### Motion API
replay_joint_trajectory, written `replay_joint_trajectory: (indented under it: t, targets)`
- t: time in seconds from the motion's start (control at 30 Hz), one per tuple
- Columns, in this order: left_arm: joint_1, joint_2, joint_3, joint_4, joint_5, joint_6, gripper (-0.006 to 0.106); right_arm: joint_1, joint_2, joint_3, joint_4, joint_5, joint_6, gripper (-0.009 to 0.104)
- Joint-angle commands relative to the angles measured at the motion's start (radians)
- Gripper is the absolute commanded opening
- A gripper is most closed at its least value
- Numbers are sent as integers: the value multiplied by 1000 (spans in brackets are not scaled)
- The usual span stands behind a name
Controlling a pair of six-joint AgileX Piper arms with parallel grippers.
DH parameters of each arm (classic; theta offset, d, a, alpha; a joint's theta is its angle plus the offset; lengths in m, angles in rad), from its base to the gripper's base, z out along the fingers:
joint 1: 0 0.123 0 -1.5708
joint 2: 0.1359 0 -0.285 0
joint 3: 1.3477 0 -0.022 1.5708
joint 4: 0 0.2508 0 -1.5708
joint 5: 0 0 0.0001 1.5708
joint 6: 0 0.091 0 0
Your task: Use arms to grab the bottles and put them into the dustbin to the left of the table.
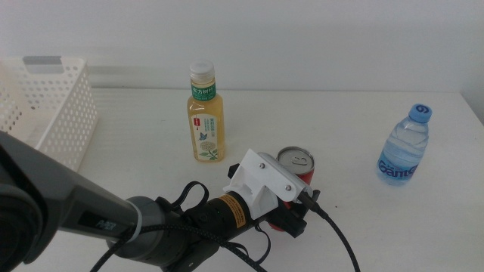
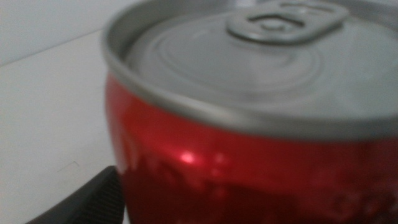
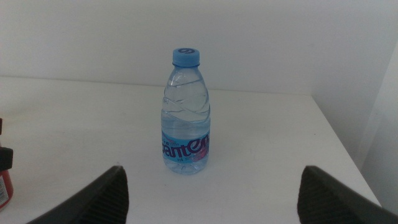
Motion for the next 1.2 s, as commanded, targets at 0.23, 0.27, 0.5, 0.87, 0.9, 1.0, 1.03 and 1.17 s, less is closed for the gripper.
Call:
replay_joint_trajectory:
  t: [0.23, 0.27, 0.5, 0.87, 0.9, 1.0, 1.03, 1.17]
  targets:
    - [2, -33, -8, 69, 13, -50, 62, -8, -4, 4, -9, -8, -6, 79]
    - [2, -47, -8, 69, 27, -50, 55, -8, -4, 4, -9, -8, -6, 79]
    - [2, -239, -13, 62, 250, -107, 0, -8, -4, 4, -9, -8, -6, 79]
    - [19, -431, -430, 8, 1358, -3, -2, -8, -4, 4, -9, -8, -6, 79]
    - [27, -427, -483, 4, 1421, 28, -2, -8, -4, 4, -9, -8, -6, 79]
    - [75, -424, -585, 4, 1540, 76, -2, -8, -4, 4, -9, -8, -6, 79]
    - [102, -424, -615, 4, 1568, 85, -2, -8, -4, 4, -9, -8, -6, 79]
    - [233, -423, -717, -15, 1732, 159, -2, -8, -4, 4, -9, -8, -6, 79]
